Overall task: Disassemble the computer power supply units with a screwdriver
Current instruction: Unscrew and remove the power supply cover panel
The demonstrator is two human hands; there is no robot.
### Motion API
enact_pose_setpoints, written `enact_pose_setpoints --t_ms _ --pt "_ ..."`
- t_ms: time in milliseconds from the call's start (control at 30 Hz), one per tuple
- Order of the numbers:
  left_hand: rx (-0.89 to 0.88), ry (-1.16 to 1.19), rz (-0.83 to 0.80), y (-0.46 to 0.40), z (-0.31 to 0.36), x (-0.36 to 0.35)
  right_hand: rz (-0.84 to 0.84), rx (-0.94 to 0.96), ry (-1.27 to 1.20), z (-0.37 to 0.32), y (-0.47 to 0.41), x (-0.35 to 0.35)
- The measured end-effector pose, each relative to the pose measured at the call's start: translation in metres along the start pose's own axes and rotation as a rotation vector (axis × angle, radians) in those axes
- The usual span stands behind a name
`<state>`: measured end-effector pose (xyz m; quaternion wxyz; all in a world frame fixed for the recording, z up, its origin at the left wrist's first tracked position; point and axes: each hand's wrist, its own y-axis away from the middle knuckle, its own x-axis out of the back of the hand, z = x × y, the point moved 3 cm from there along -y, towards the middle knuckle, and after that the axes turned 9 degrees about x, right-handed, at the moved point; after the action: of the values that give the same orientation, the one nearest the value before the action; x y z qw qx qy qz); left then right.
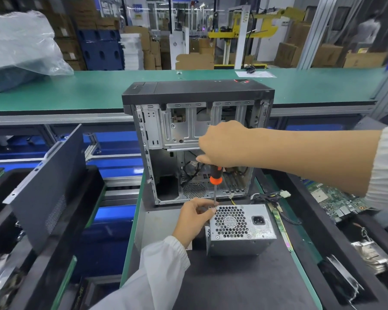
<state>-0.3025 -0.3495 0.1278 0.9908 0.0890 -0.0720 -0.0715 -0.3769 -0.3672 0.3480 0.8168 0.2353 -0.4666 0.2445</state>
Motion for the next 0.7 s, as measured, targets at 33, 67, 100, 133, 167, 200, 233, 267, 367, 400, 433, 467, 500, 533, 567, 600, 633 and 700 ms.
enact_pose_setpoints --t_ms 33,67,100,133,167,200,233,267,367,400,433,467,500,533,567,600,633,700 --pt "-0.001 -0.01 -0.002 -0.001 0.0 0.0 -0.039 0.047 -0.063 0.002 0.0 0.0" --pt "-0.002 -0.017 -0.004 -0.002 0.001 0.001 -0.079 0.089 -0.158 0.004 0.001 0.001" --pt "-0.001 -0.019 -0.002 -0.003 0.002 0.001 -0.105 0.116 -0.268 0.006 0.001 0.002" --pt "-0.001 -0.022 0.003 -0.004 0.002 0.001 -0.108 0.129 -0.369 0.007 0.002 0.004" --pt "-0.003 -0.028 0.012 -0.005 0.002 0.002 -0.087 0.128 -0.451 0.007 0.003 0.005" --pt "-0.006 -0.04 0.021 -0.006 0.003 0.002 -0.049 0.116 -0.521 0.007 0.003 0.005" --pt "-0.011 -0.06 0.031 -0.007 0.003 0.002 -0.009 0.096 -0.586 0.007 0.004 0.004" --pt "-0.018 -0.087 0.04 -0.007 0.003 0.002 0.029 0.068 -0.65 0.008 0.005 0.001" --pt "-0.063 -0.197 0.082 -0.01 0.004 0.004 0.129 -0.009 -0.76 0.009 0.007 -0.008" --pt "-0.089 -0.238 0.096 -0.01 0.005 0.004 0.152 -0.038 -0.761 0.01 0.008 -0.011" --pt "-0.117 -0.278 0.107 -0.01 0.005 0.004 0.171 -0.062 -0.756 0.011 0.009 -0.014" --pt "-0.146 -0.314 0.116 -0.01 0.006 0.004 0.196 -0.076 -0.757 0.012 0.011 -0.017" --pt "-0.174 -0.347 0.131 -0.01 0.007 0.003 0.227 -0.083 -0.774 0.013 0.014 -0.018" --pt "-0.195 -0.371 0.155 -0.01 0.008 0.003 0.263 -0.085 -0.802 0.015 0.017 -0.019" --pt "-0.206 -0.38 0.183 -0.01 0.009 0.003 0.304 -0.087 -0.834 0.017 0.021 -0.019" --pt "-0.209 -0.376 0.208 -0.01 0.01 0.003 0.345 -0.091 -0.865 0.02 0.024 -0.018" --pt "-0.207 -0.363 0.225 -0.01 0.011 0.004 0.381 -0.099 -0.889 0.022 0.028 -0.018" --pt "-0.186 -0.321 0.246 -0.009 0.012 0.004 0.434 -0.115 -0.92 0.026 0.035 -0.019"
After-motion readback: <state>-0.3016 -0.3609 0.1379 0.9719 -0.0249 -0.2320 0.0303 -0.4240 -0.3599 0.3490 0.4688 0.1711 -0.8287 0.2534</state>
